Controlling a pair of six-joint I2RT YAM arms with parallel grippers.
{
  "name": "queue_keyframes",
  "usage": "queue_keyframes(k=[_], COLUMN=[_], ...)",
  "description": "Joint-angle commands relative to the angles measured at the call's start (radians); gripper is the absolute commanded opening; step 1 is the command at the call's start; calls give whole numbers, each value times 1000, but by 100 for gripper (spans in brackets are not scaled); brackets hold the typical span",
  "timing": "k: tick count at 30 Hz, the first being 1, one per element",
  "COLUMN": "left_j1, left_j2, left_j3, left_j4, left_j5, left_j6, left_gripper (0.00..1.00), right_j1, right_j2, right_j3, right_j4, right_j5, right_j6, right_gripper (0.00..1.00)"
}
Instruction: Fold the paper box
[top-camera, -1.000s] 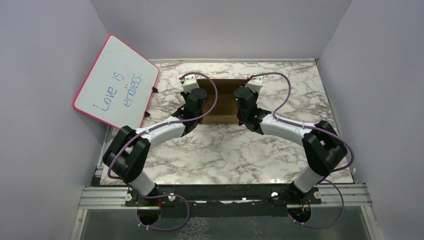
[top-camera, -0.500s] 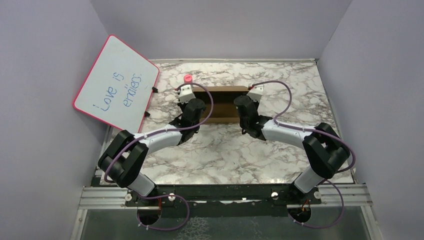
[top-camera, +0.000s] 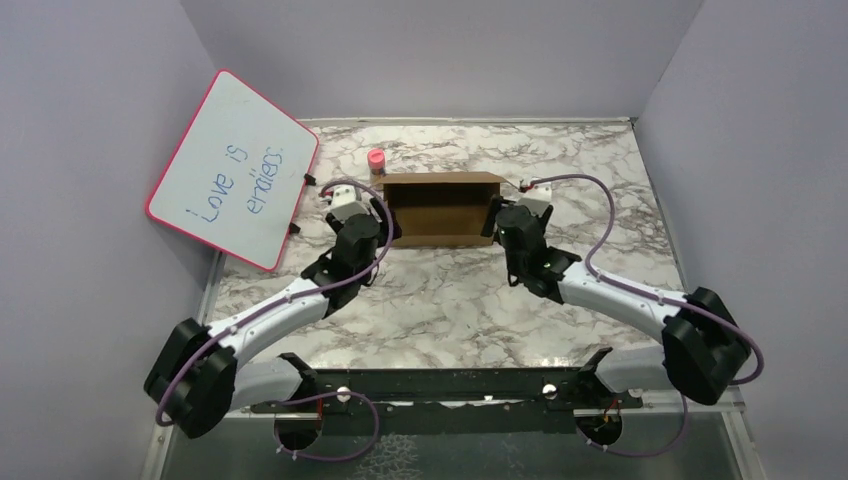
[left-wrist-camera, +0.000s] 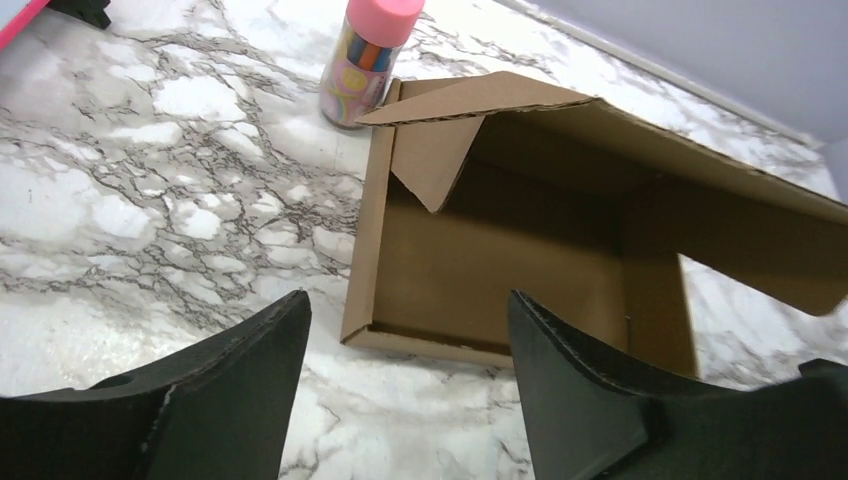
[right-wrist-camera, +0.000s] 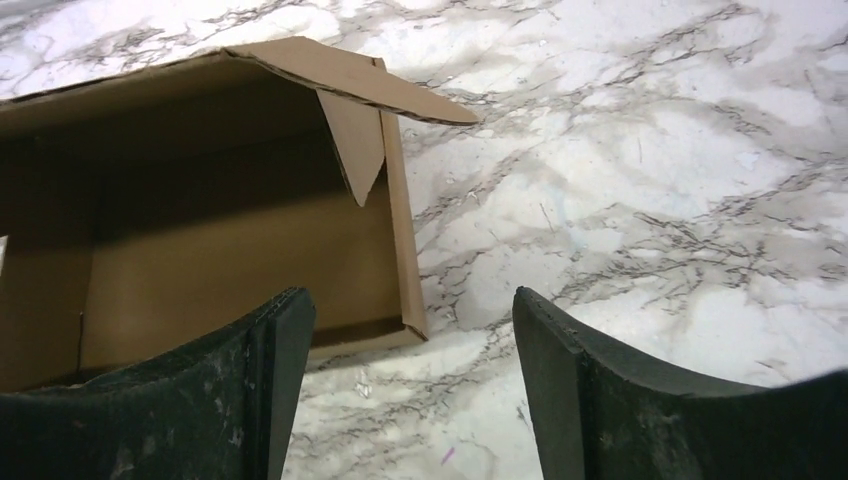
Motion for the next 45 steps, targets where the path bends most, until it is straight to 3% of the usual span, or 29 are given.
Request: queue_keyframes(k=[1,6,10,13,18,27,36,45], left_j1=[6,31,64,140,313,356,357,358], left_j2=[-182,-358,-372,-325,-186,53,186,189], left_j3=[-27,10,122,193,299,479,466,355], left_j4=[-187,-300,-377,-386,-334,-274,-281,-276], left_j5=[86,151,159,191,427,545,702,759], left_j6=[5,61,149,177,136,130,119,111], left_gripper=[77,85,87,89,87,85,81,75], right_j1=[6,5,5,-1,-49,-203,-220,-219], right_j2=[-131,-237,-272,-234,-116,47,89,40], right_j3=[-24,4,68,150,302,440,345,187], right_j4=[-107,-159,-159,-160,-207,-201,-208,-147], right_j5=[-42,-89,-117,-139,-188,-406,-472,-516], right_j6=[-35,-115,-195,-263,-319,-289,-232,-194], right_gripper=[79,80,80,80,80,80,78,75])
